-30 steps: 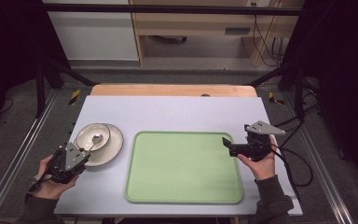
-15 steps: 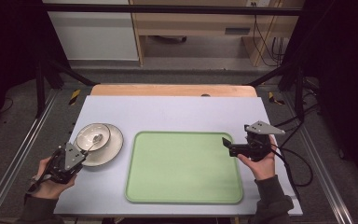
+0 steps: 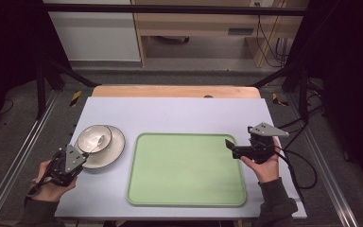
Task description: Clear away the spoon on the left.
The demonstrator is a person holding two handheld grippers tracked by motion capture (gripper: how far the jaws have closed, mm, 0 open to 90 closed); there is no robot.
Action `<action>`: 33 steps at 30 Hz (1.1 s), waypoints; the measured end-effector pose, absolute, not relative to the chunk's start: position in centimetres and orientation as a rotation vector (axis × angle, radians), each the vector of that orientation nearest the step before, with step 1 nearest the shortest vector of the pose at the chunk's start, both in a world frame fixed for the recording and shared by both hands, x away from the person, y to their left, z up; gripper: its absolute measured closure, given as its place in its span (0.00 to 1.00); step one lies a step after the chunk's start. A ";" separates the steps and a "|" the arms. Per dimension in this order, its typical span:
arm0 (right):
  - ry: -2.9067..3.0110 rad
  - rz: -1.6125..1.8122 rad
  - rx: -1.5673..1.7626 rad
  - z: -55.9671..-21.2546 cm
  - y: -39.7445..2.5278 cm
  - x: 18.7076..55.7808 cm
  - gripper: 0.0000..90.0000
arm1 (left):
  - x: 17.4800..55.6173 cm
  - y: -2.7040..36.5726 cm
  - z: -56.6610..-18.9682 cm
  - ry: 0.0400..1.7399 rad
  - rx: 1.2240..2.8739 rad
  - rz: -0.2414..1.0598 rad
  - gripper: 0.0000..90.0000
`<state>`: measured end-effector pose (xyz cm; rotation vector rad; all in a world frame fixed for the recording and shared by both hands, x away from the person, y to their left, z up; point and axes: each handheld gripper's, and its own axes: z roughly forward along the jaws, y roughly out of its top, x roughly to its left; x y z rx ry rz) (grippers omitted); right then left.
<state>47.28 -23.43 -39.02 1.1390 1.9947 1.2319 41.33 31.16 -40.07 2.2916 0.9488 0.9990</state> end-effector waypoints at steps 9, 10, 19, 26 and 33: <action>1.993 1.231 1.141 -39.0 -23.5 47.3 0.04 | 41.1 31.1 -39.7 0.935 2.266 1.016 0.99; 1.993 1.231 1.141 -39.0 -23.5 47.3 0.04 | 41.1 31.1 -39.7 0.920 2.257 1.026 0.99; 1.991 1.232 1.141 -39.0 -23.5 47.3 0.04 | 40.6 30.9 -39.1 0.925 2.211 1.060 0.99; 1.990 1.236 1.145 -38.9 -23.5 47.2 0.04 | 40.2 30.7 -38.5 0.919 2.167 1.080 0.99; 1.987 1.238 1.146 -38.9 -23.5 47.2 0.04 | 40.0 30.4 -38.1 0.923 2.136 1.099 0.99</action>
